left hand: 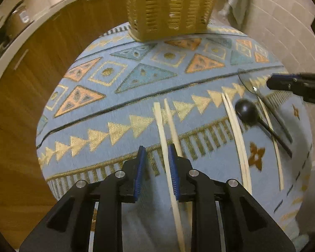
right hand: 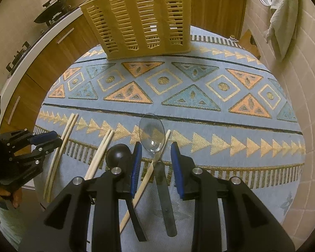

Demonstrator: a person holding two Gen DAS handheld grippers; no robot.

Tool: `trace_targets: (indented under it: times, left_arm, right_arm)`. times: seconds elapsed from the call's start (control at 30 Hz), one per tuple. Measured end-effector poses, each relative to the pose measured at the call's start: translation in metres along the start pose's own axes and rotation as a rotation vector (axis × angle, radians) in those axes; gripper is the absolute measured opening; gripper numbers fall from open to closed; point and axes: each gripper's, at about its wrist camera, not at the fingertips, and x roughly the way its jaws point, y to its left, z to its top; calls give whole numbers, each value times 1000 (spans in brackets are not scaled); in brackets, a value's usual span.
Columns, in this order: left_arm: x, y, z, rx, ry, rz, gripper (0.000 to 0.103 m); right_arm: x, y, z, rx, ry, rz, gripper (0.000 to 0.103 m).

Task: Organize utensils
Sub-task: 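Lower the left tool and grasp a wooden chopstick while the right tool grasps a clear spoon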

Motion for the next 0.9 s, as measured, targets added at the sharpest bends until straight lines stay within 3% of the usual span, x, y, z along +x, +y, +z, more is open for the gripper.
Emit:
trace_targets:
  times: [0.1, 0.2, 0.33, 0.43, 0.57, 0.67, 0.9]
  left_arm:
    - [-1, 8, 0, -40, 4, -41, 21]
    - [3, 2, 5, -29, 10, -6, 21]
    - [10, -16, 15, 62, 52, 32, 32]
    - [10, -17, 15, 101, 61, 33, 33]
    - [10, -12, 13, 116, 61, 16, 25]
    - [10, -12, 14, 125, 66, 56, 5]
    - [9, -7, 14, 90, 53, 36, 3]
  right_arm:
    - [1, -2, -1, -7, 5, -2, 26]
    - [3, -3, 0, -13, 16, -6, 26]
    - [8, -4, 6, -39, 71, -27, 26]
    - [13, -10, 10, -33, 109, 19, 26]
    - [23, -2, 10, -73, 160, 46, 26]
    - [34, 9, 10, -110, 199, 21, 26]
    - [44, 16, 7, -155, 247, 1, 26]
